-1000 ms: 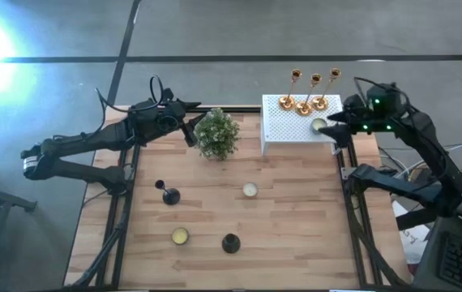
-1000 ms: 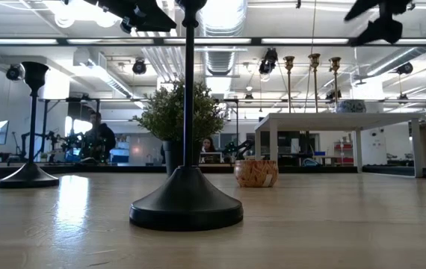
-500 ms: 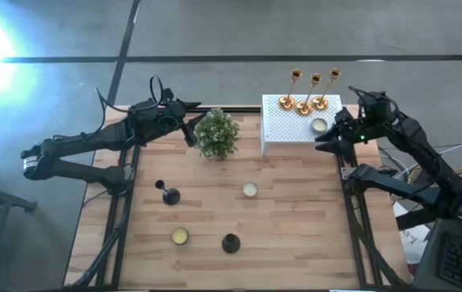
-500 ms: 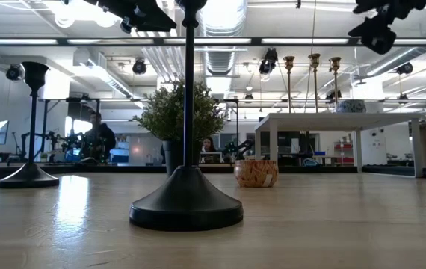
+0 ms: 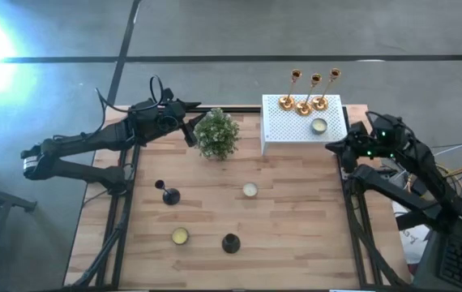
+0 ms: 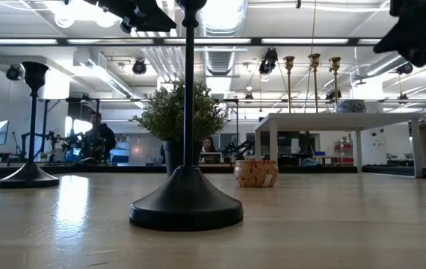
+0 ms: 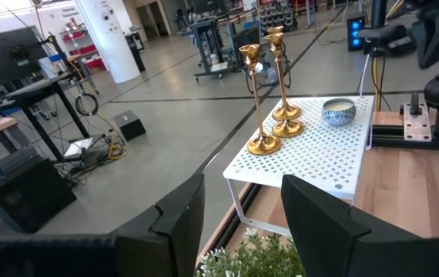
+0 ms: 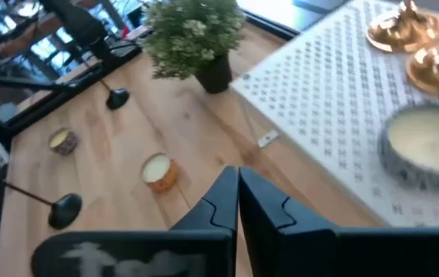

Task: Pick & Place candle stick holders
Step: Put the blue scented candle on the shelf

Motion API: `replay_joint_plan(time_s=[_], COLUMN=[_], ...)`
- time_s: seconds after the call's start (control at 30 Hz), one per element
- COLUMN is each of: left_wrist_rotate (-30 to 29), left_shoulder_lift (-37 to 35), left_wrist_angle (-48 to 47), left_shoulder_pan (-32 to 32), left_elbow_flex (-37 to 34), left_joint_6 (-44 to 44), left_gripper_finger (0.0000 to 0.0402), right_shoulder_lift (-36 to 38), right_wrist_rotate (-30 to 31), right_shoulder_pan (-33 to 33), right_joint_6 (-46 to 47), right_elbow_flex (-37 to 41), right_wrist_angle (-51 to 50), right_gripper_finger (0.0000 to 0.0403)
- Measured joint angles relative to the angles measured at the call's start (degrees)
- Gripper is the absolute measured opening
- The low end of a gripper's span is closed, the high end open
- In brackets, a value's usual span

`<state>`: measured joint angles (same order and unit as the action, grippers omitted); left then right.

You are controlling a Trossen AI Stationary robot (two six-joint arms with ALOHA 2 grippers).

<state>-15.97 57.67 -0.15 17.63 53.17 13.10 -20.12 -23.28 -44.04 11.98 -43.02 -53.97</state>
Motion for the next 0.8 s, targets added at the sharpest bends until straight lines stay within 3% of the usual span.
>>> replay_joint_plan(time_s=[0.17,0.4,0.8], left_wrist_rotate=[0.0,0.0,0.0], left_shoulder_lift=[0.0,0.0,0.0], left_wrist_angle=[0.0,0.0,0.0], left_shoulder_pan=[0.0,0.0,0.0], left_elbow_flex=[0.0,0.0,0.0], left_joint_6=[0.0,0.0,0.0], left_gripper_finger=[0.0179,0.0179,0.0179], right_shoulder_lift=[2.0,-3.2,-18.7], right_wrist_rotate=[1.0,3.3,29.9], right_shoulder_pan=[0.3,2.4,19.8], right_joint_6=[2.1,2.0,5.3], right_elbow_flex=[6.9,9.2,1.6], right_wrist_angle=[3.9,6.6,1.7], right_gripper_finger=[0.0008,0.0008,0.0008])
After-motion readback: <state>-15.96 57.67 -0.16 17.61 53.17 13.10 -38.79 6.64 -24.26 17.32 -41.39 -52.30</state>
